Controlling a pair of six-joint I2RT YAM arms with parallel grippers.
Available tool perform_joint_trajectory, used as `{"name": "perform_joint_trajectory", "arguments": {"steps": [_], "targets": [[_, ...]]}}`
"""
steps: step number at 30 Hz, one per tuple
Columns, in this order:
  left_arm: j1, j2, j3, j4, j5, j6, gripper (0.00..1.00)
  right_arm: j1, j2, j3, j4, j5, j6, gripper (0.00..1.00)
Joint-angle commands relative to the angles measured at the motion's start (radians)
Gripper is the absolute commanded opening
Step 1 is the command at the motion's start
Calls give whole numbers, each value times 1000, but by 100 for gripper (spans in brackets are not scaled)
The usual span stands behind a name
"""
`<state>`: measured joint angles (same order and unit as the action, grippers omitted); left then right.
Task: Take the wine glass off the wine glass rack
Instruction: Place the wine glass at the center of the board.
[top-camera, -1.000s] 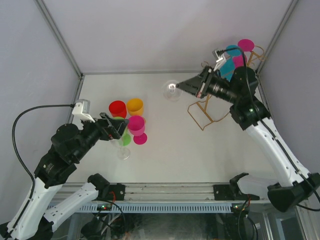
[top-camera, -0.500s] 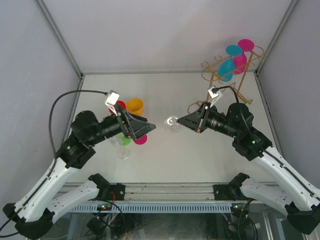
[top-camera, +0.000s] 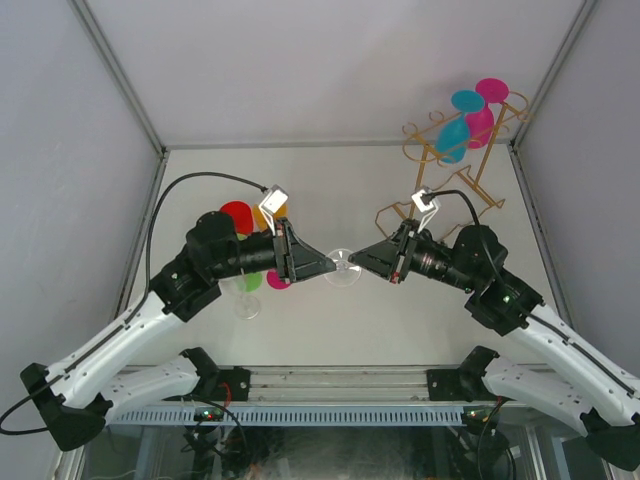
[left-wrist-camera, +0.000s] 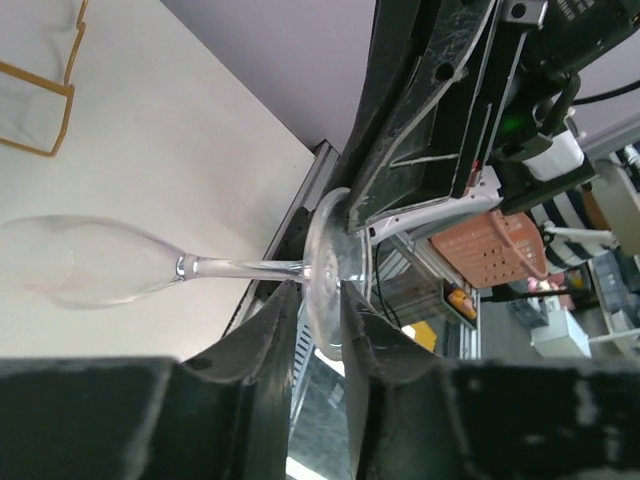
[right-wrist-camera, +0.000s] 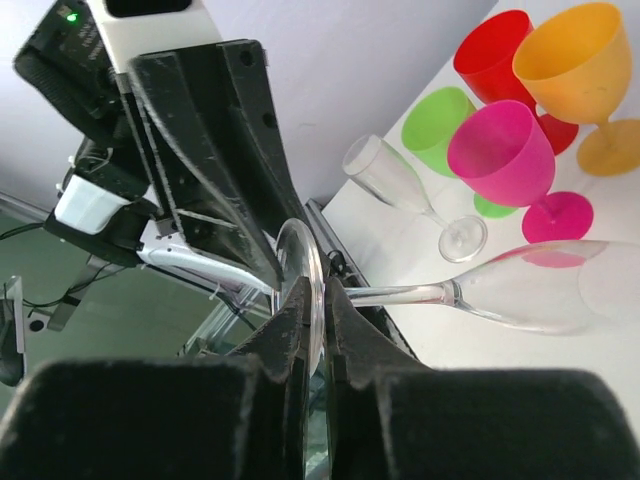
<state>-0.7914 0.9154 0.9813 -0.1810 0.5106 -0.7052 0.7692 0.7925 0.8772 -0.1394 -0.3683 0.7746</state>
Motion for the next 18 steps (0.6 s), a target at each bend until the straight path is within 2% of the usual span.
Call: {"name": "perform_joint_trajectory", "arguments": {"steps": [1, 5, 6, 9, 11, 15, 18], "targets": [[-10, 20, 2, 52, 67, 21, 21, 16, -41, -6, 115, -7, 1, 0], [-11, 24, 5, 51, 64, 41, 1, 18, -50, -12, 112, -31, -11, 0], [-11, 21, 4, 51, 55, 56, 0, 18, -55, -12, 103, -29, -15, 5], [-11, 3, -5, 47, 22, 80, 0, 18, -75, -12, 35, 11, -24, 35], [-12, -1, -4, 31, 3, 100, 0, 17, -88, -12, -19, 28, -24, 45], [-12, -3, 0, 12, -13, 127, 0, 19, -71, -13, -79, -20, 3, 49], [-12, -3, 8, 17, -12, 131, 0, 27, -34, -24, -51, -69, 30, 50]]}}
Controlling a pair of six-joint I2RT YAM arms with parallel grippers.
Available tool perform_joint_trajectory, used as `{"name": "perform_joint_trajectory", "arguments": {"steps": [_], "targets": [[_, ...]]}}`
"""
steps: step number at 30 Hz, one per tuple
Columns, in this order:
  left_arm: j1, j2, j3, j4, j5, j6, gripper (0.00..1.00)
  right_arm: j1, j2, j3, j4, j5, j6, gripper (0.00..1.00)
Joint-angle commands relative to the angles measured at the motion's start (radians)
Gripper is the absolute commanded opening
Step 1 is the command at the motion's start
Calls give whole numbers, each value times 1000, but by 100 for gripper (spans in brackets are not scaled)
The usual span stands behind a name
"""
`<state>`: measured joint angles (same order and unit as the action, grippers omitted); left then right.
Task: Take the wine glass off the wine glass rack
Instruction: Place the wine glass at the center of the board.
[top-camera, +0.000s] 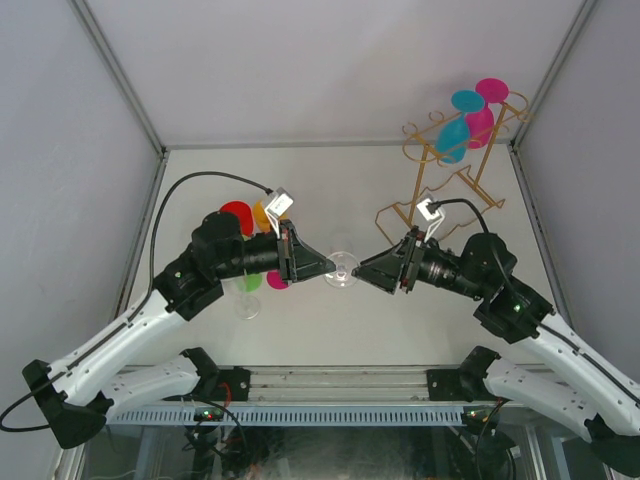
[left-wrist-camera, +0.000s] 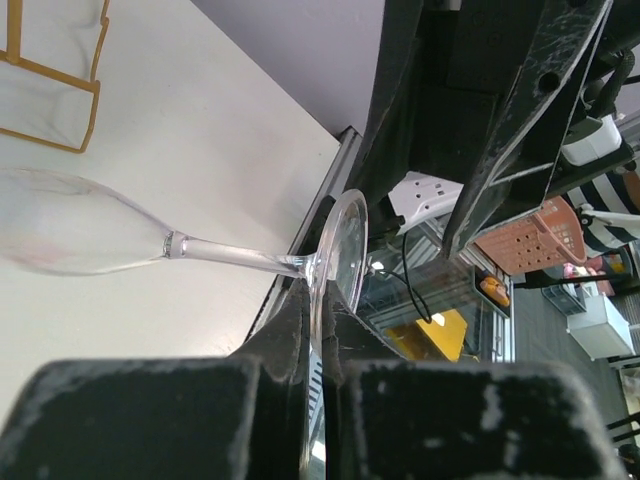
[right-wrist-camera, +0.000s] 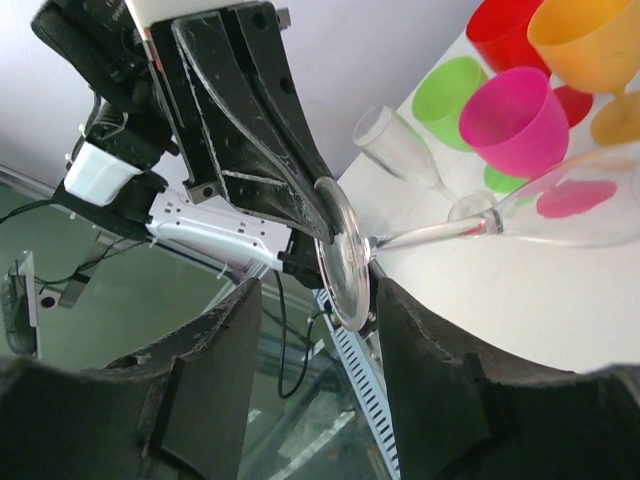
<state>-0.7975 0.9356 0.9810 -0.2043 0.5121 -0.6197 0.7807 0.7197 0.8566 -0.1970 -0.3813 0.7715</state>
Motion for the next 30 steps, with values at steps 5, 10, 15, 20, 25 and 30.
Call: {"name": "perform_joint_trajectory", "arguments": {"steps": [5, 10, 15, 20, 25, 30], "targets": [[-8, -26, 17, 42, -7, 53, 0, 50, 96, -30, 125, -66, 41, 41], [-9, -46, 4, 46, -21, 56, 0, 73, 130, -80, 272, -59, 42, 12], [-9, -68, 2, 13, -4, 88, 11, 120, 110, -144, 355, 5, -83, 0], [-9, -123, 32, -119, -118, 154, 79, 223, 60, -186, 279, 180, -409, 0], [-8, -208, 73, -218, -314, 185, 100, 381, 15, -291, 231, 400, -843, 0], [-8, -186, 141, -325, -392, 202, 100, 606, 50, -389, 218, 657, -1267, 0]]}}
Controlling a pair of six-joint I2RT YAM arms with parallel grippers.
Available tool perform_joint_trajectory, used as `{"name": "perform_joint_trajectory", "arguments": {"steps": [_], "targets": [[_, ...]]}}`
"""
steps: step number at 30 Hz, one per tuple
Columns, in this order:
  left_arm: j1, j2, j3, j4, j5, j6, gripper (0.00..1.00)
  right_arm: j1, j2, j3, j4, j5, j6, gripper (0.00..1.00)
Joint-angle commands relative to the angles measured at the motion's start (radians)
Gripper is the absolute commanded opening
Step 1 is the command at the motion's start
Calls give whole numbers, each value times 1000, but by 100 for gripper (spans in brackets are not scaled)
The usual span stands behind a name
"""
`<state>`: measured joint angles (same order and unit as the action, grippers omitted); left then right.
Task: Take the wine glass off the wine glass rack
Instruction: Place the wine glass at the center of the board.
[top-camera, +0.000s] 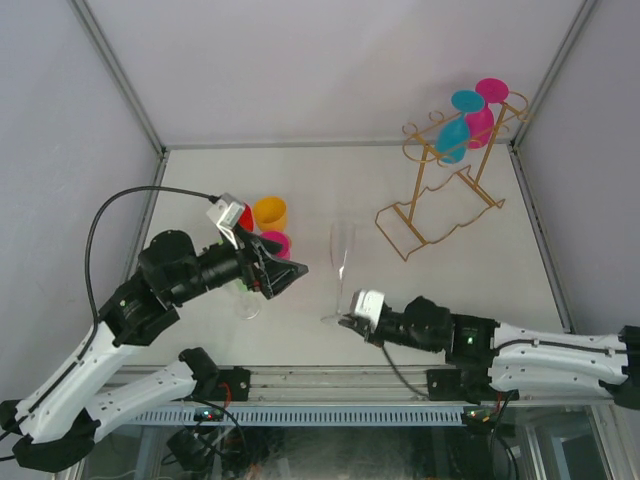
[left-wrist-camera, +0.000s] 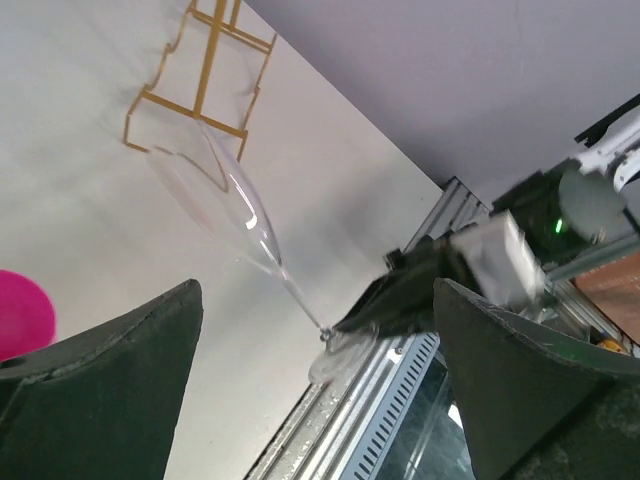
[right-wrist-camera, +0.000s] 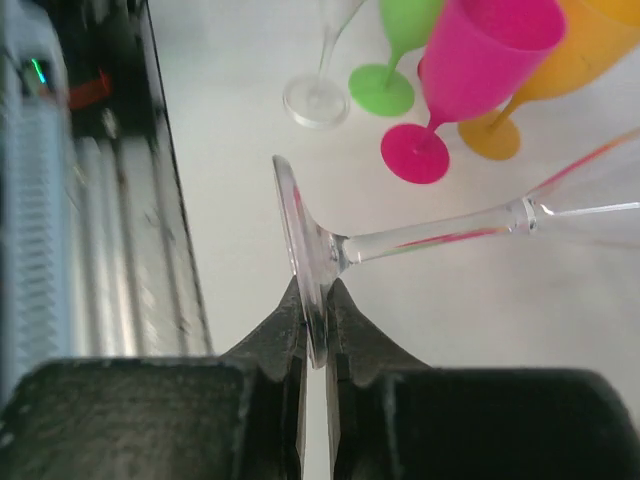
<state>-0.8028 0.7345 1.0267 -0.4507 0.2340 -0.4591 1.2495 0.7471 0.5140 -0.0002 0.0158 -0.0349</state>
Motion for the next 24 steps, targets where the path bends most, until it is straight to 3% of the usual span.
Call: {"name": "perform_joint_trajectory", "arguments": {"steps": [1, 9, 16, 24], "targets": [[-3, 25, 100, -83, -122, 40, 100, 173, 37, -70, 39, 312, -527, 0], [-3, 121, 148, -121, -76, 84, 100, 354, 162, -204, 278, 535, -910, 0], [-3, 240, 198, -148, 37, 110, 100, 394, 244, -230, 402, 549, -1045, 0], [-3, 278, 233, -253, 156, 183, 79, 395, 237, -235, 386, 552, -1041, 0]]}}
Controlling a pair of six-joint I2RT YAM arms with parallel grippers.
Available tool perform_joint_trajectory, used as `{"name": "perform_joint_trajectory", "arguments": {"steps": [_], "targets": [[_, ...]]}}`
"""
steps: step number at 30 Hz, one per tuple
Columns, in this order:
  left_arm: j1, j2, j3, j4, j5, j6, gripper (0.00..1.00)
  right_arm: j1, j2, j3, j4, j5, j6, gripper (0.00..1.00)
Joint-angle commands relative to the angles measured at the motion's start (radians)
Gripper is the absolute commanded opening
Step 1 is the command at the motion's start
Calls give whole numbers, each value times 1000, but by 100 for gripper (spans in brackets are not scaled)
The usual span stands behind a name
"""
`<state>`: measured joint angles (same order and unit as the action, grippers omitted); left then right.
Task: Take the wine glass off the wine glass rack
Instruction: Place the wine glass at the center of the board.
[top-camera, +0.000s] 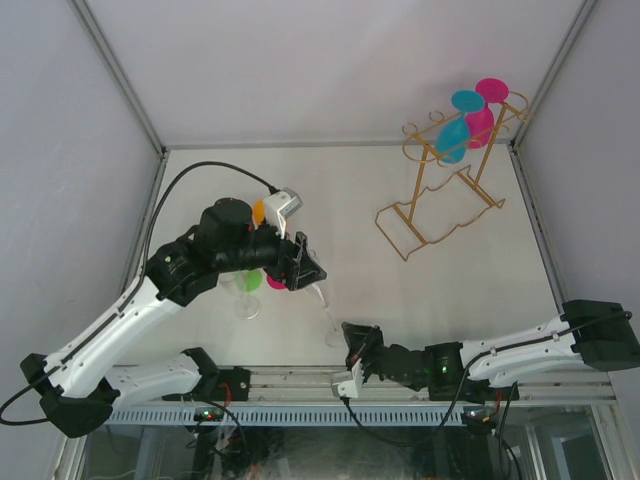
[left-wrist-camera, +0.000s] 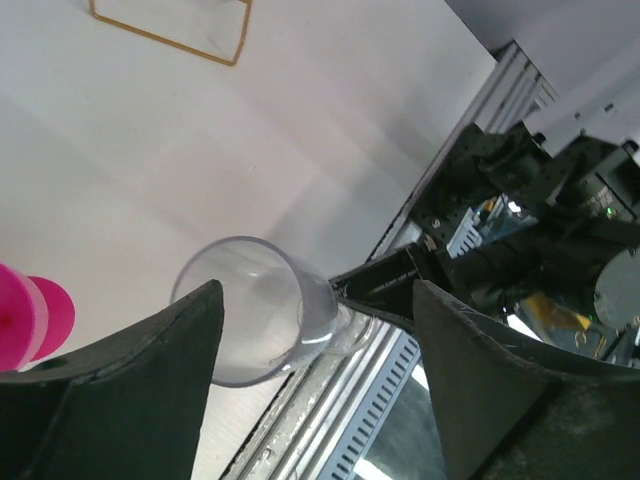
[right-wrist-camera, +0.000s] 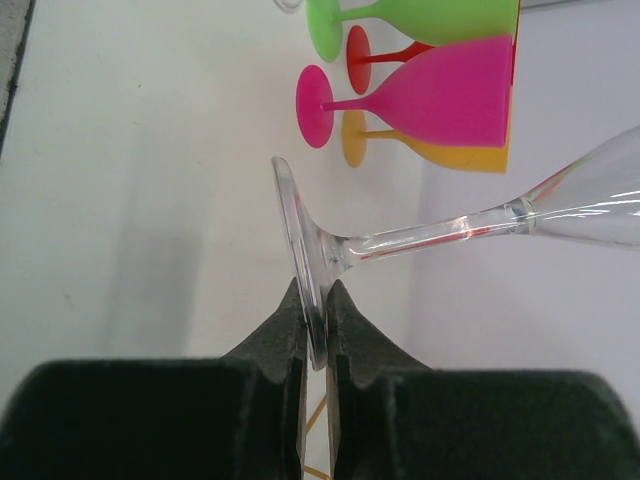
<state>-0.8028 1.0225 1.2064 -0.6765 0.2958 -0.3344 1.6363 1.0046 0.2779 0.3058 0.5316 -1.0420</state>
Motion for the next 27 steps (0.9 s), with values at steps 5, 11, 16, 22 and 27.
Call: {"name": "perform_joint_trajectory", "arguments": {"steps": [5, 11, 16, 22, 27], "targets": [[-3, -11, 57, -32, 86, 68, 75, 8, -40, -1, 43, 32, -19, 0], [-3, 12, 65, -47, 274, 132, 38, -3, -60, -2, 24, 49, -2, 0], [-4, 34, 58, -157, 405, 247, 1, -33, -80, 0, -12, 63, 31, 0], [-4, -4, 72, -176, 207, 254, 0, -40, -88, 18, -54, 89, 117, 30], [-3, 2, 99, -194, -72, 210, 0, -25, -98, 32, -119, 90, 217, 55]]}}
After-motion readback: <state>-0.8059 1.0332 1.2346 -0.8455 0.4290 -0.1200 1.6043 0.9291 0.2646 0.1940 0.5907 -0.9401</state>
